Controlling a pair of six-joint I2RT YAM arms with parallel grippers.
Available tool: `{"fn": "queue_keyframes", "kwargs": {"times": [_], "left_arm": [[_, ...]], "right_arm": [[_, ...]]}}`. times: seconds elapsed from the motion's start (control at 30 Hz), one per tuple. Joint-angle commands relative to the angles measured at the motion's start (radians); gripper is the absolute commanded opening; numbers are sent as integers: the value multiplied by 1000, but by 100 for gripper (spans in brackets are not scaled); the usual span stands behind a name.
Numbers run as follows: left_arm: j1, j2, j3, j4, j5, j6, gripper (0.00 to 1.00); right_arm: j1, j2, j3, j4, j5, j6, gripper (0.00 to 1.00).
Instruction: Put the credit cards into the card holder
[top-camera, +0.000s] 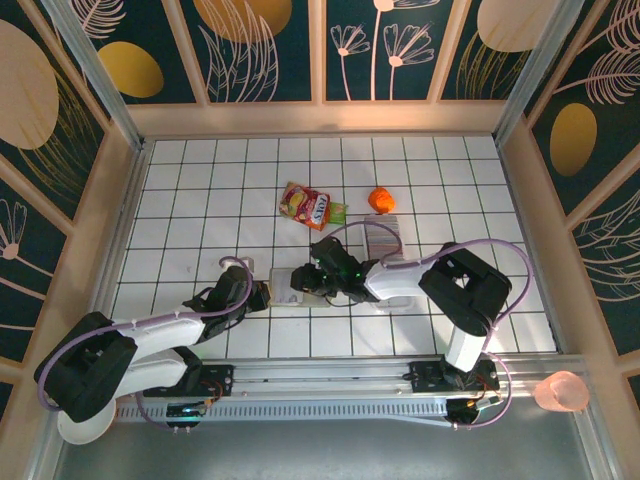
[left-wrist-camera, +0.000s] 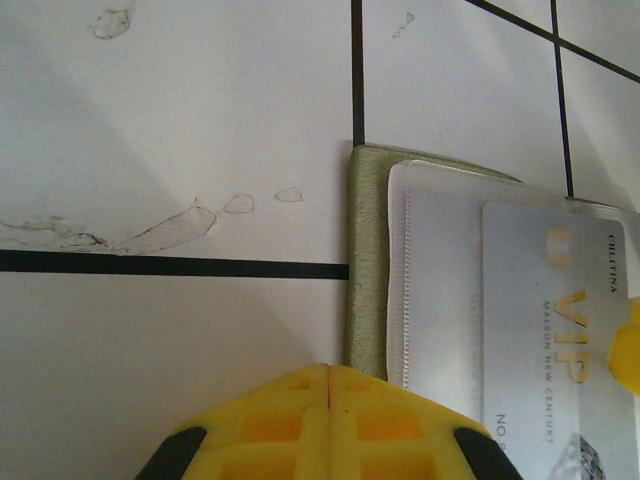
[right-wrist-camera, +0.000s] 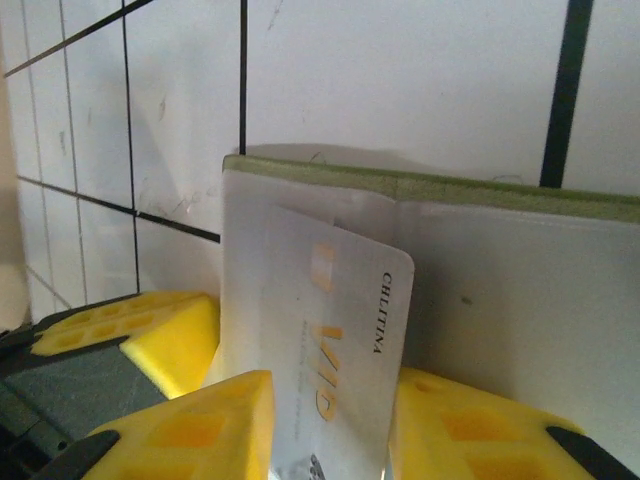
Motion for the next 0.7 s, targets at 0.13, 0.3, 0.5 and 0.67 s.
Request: {"fn": "queue_keyframes", "kwargs": {"times": [0.13,0.3,0.5,0.67], "left_arm": [[-3,-15,-9,8,32,15,0],[-3,-19,-10,8,40,15,0],[-3,-30,-14,9,54,16,0],[-4,-54,-17,-7,38,18,0]], "right_arm": [[26,-2,72,-137,71,-57,34],[54,30,132,-182,88,-71,32],[78,63,193,-242,111,-93,32],[89,62,220,-314,171,-111,34]]}}
